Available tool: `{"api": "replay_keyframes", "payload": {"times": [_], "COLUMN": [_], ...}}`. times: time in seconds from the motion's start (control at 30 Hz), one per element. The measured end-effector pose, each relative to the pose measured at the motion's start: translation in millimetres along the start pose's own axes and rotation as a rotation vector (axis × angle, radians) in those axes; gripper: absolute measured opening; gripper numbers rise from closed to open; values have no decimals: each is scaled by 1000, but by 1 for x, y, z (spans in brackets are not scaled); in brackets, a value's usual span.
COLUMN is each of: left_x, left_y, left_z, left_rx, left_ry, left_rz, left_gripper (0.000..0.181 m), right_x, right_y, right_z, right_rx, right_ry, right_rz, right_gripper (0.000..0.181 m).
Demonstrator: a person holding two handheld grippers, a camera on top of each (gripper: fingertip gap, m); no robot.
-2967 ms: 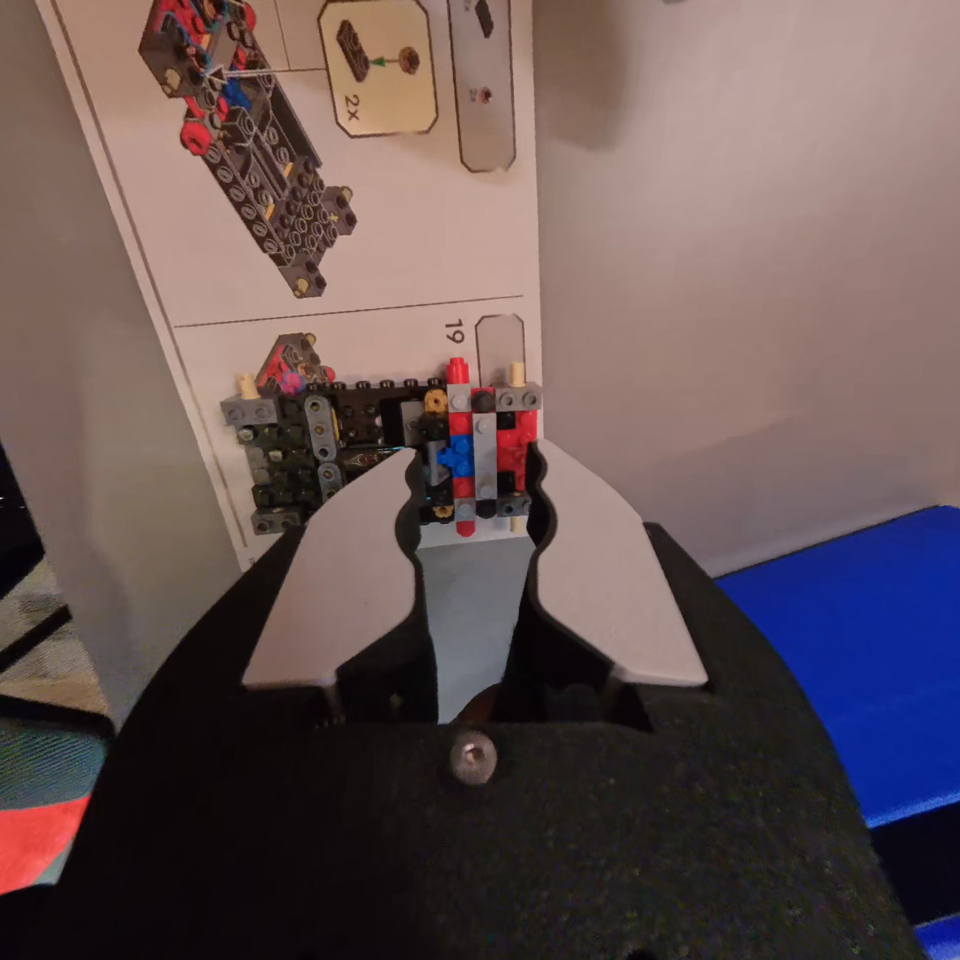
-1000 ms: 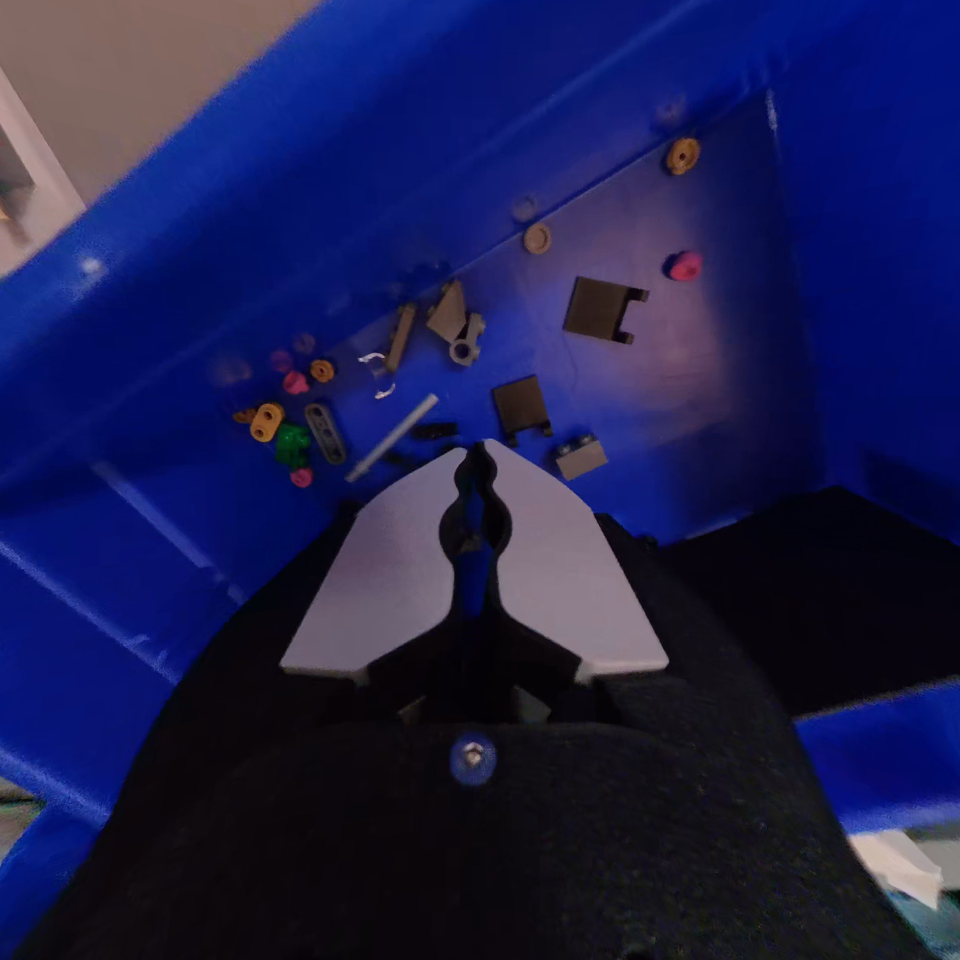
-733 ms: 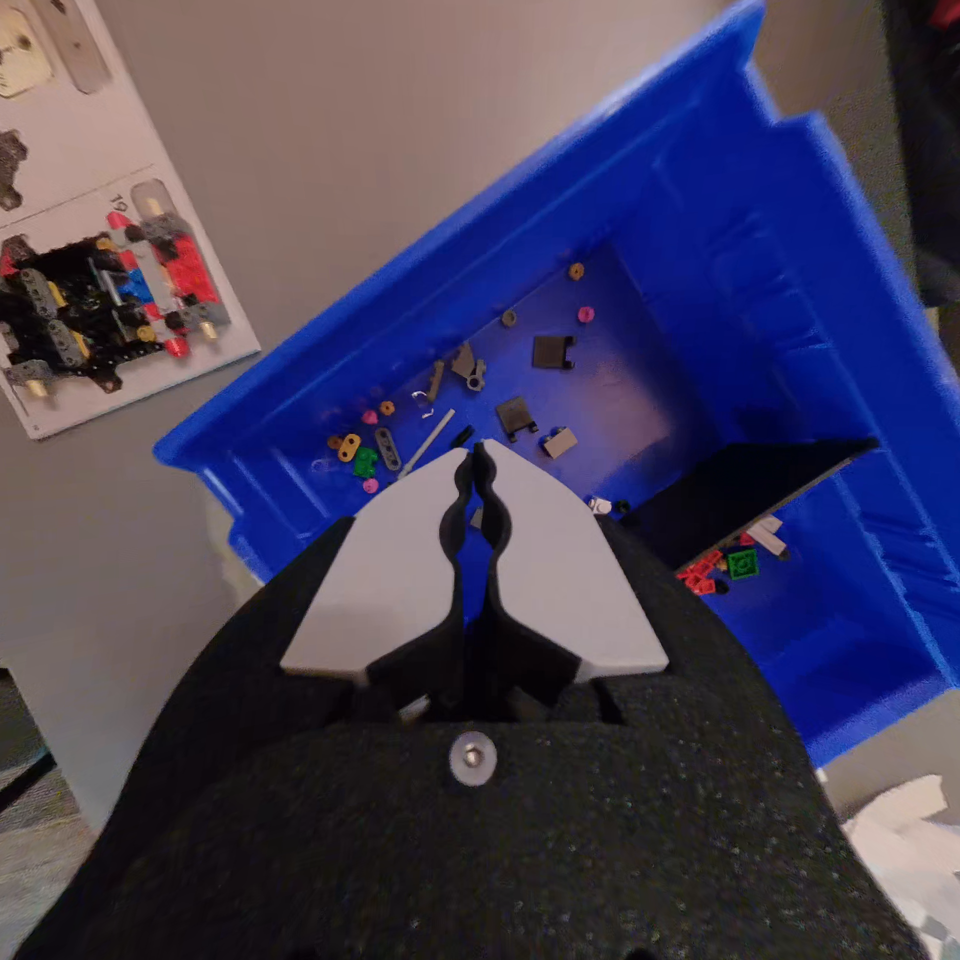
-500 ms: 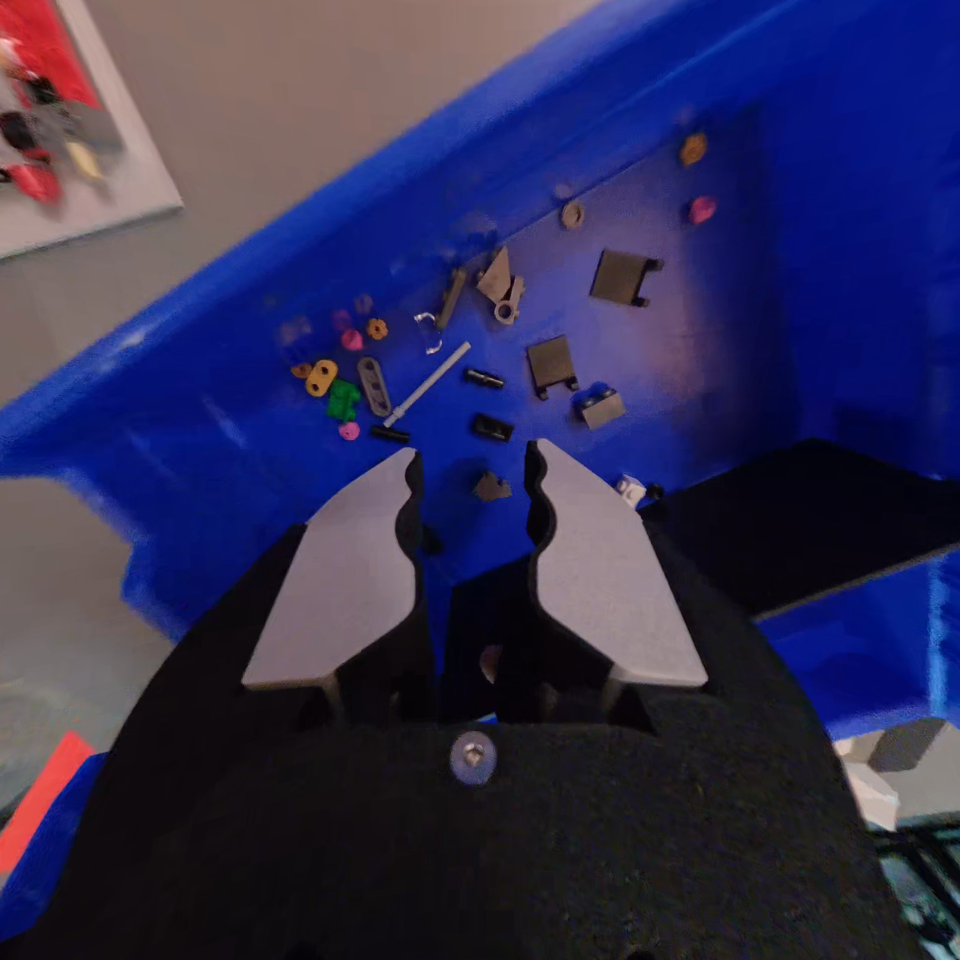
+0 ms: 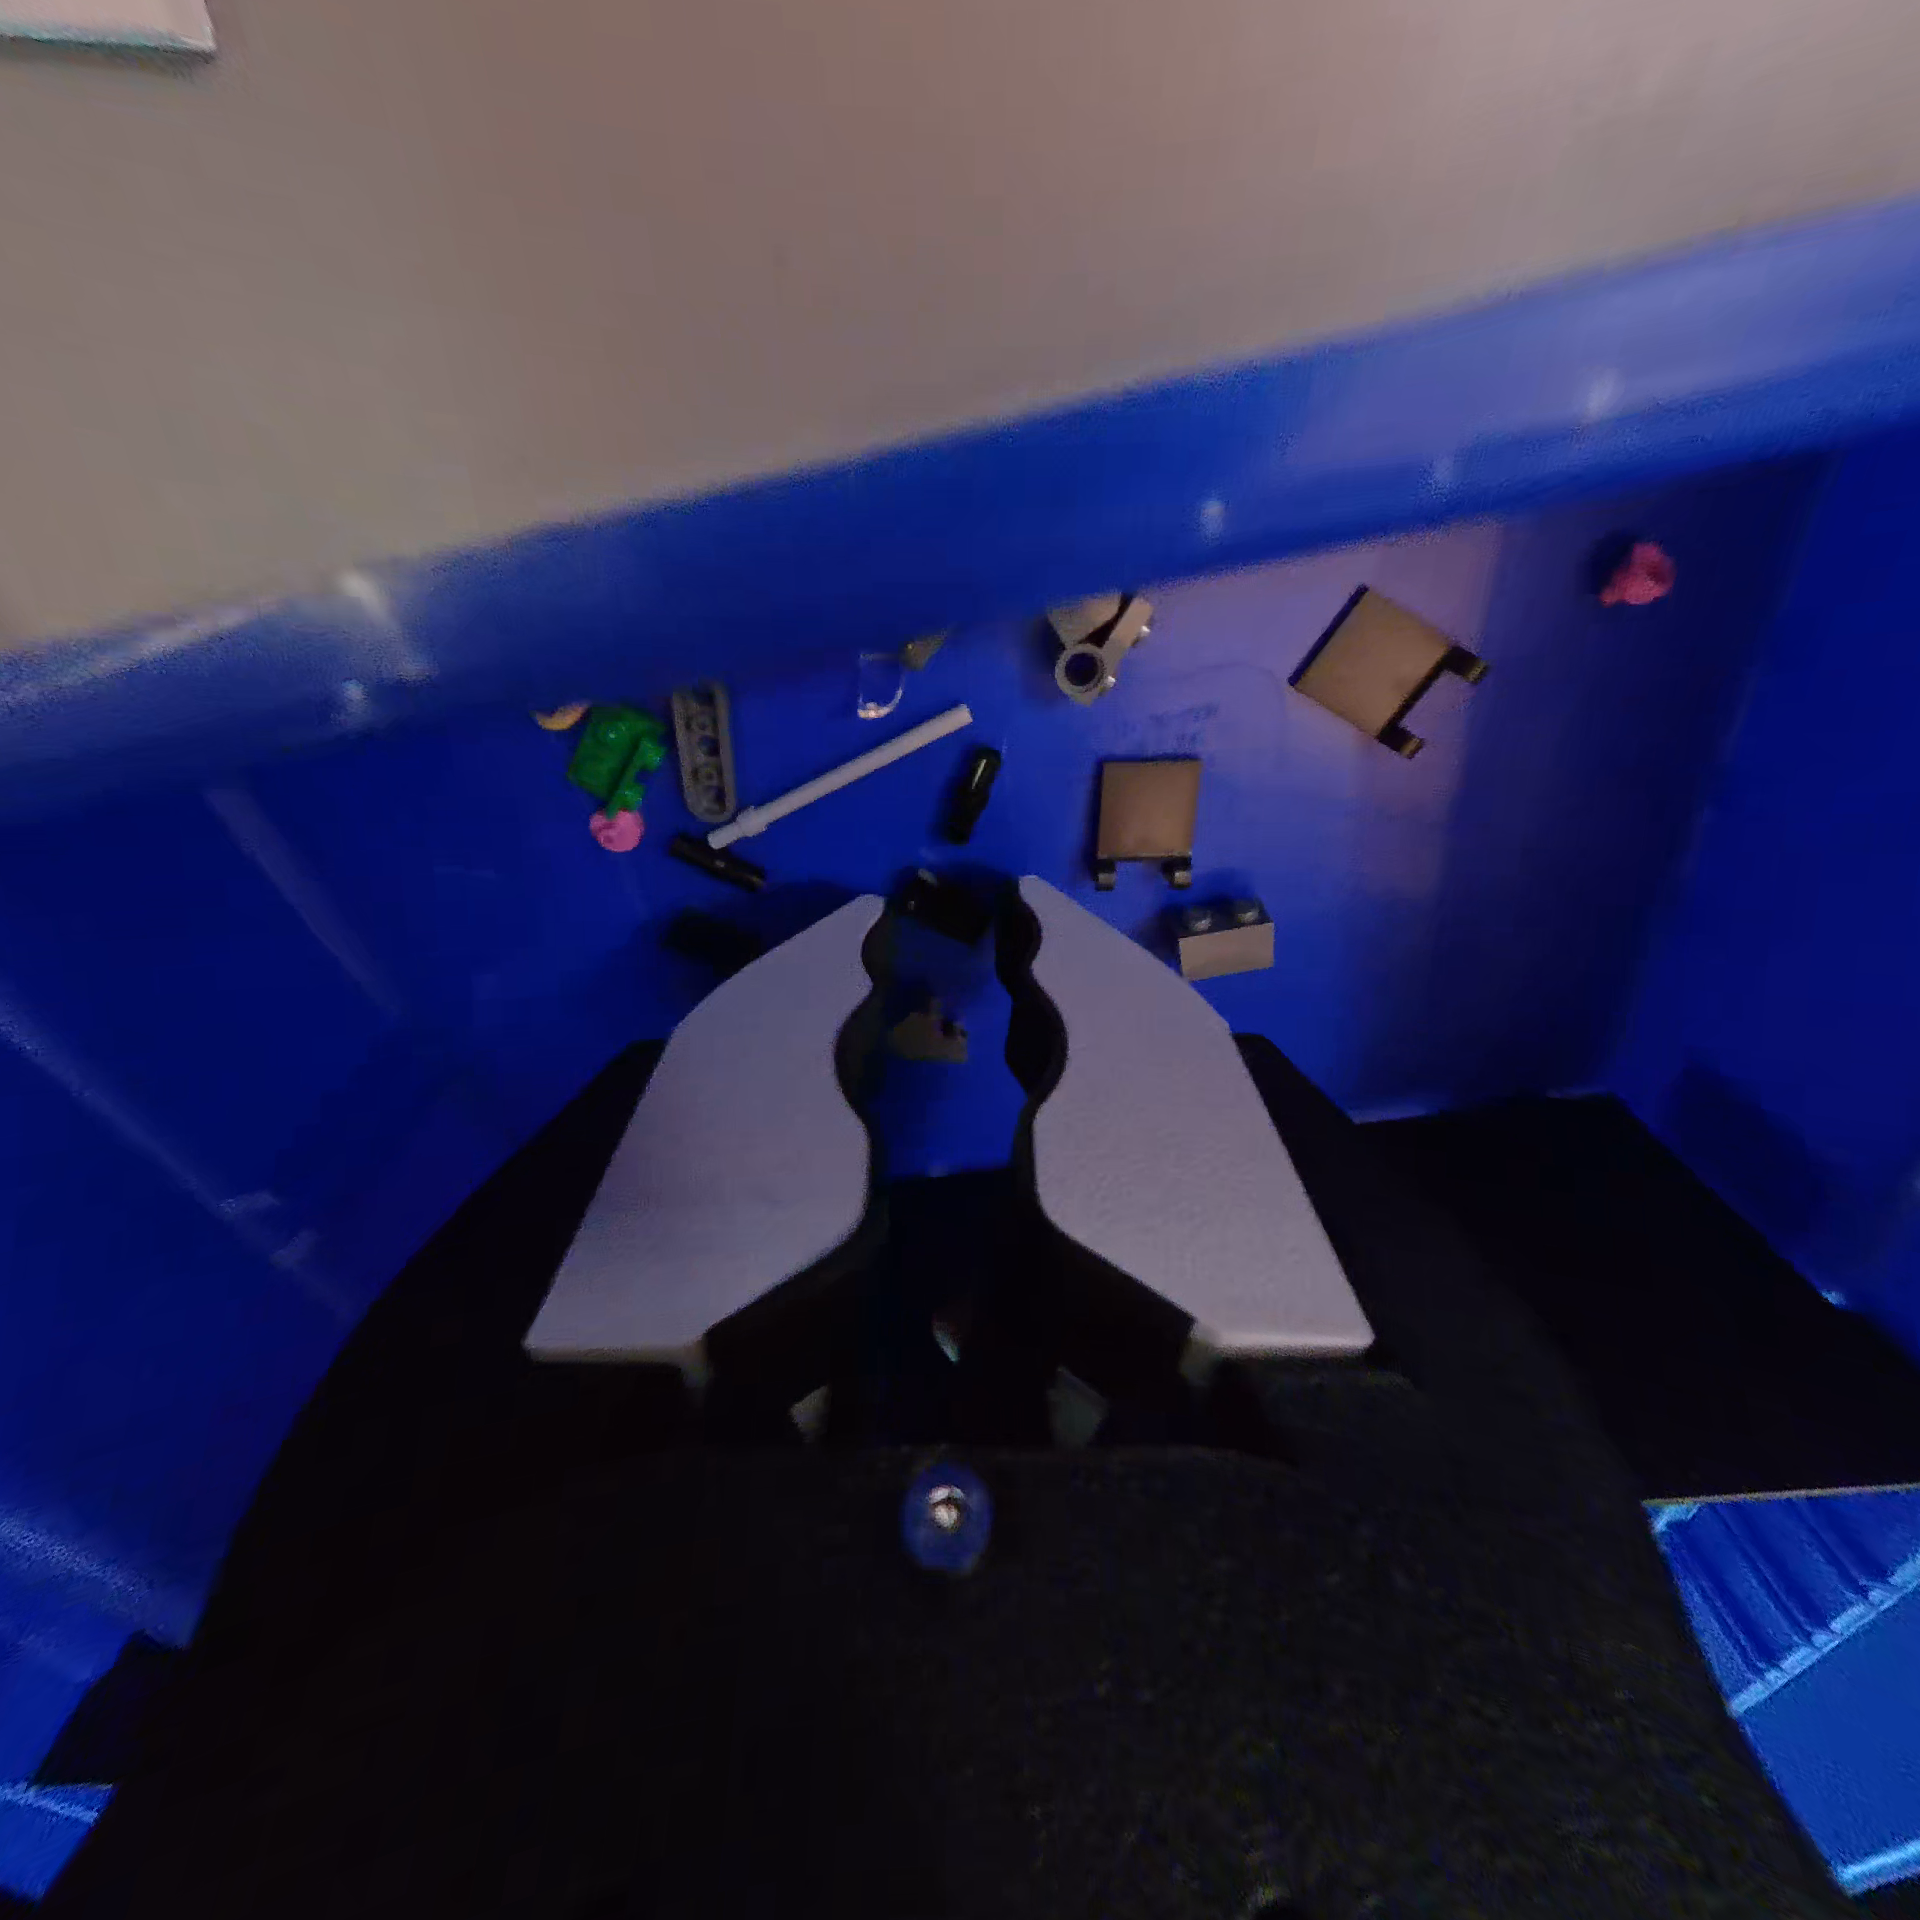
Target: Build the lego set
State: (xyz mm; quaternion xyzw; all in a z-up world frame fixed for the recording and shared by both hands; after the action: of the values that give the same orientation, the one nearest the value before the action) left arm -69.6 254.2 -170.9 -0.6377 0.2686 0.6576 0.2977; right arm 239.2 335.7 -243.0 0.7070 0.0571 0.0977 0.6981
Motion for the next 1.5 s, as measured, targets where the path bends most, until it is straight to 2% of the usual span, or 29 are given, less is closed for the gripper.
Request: {"api": "replay_keyframes", "payload": {"times": [0.13,0.2,0.3,0.37,0.43,0.5,0.6,0.7,0.77,0.83,1.07,1.13,1.37,1.5], "left_x": [1,2,3,3,2,0,-2,-4,-4,-4,-6,-6,-6,-5], "left_y": [-1,-2,-2,-2,-2,-2,-1,0,0,0,2,2,2,2], "left_z": [-1,-2,-1,-2,-3,-3,-3,-3,-3,-2,1,1,-1,0], "left_rx": [6,8,3,2,3,6,4,3,2,-5,-16,-16,-10,-13], "left_ry": [-3,-6,-9,-12,-11,-7,0,14,19,11,29,28,25,29], "left_rz": [3,10,28,26,22,17,8,-5,-5,-5,-14,-14,-11,-7], "left_gripper": [66,66,66,66,66,66,66,66,66,66,66,66,66,66], "right_x": [1,-2,-17,-37,-62,-84,-104,-120,-139,-151,-169,-169,-168,-156], "right_y": [5,26,83,121,141,135,93,51,35,26,15,14,20,47], "right_z": [-1,0,15,43,81,115,144,150,152,147,133,132,136,133], "right_rx": [19,79,204,247,241,208,149,122,73,134,157,147,73,91], "right_ry": [-17,-91,-244,-308,-321,-327,-425,-541,-558,-548,-479,-488,-507,-525], "right_rz": [-12,-105,-339,-550,-737,-826,-852,-907,-927,-897,-786,-775,-848,-963], "right_gripper": [18,18,18,18,18,18,18,18,18,18,19,34,52,50]}}
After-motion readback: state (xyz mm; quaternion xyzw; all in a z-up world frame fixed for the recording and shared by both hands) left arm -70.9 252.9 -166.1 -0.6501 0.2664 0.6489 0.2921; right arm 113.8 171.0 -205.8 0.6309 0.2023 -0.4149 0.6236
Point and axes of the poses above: each gripper's, where its closed fingertips meet, y back along the fingers, x out of its underside, z = x × y across the jaws, the point moved 5 cm from there along y, back along the fingers, and after that the axes turned 1 degree about -y, right-handed, at the moved point
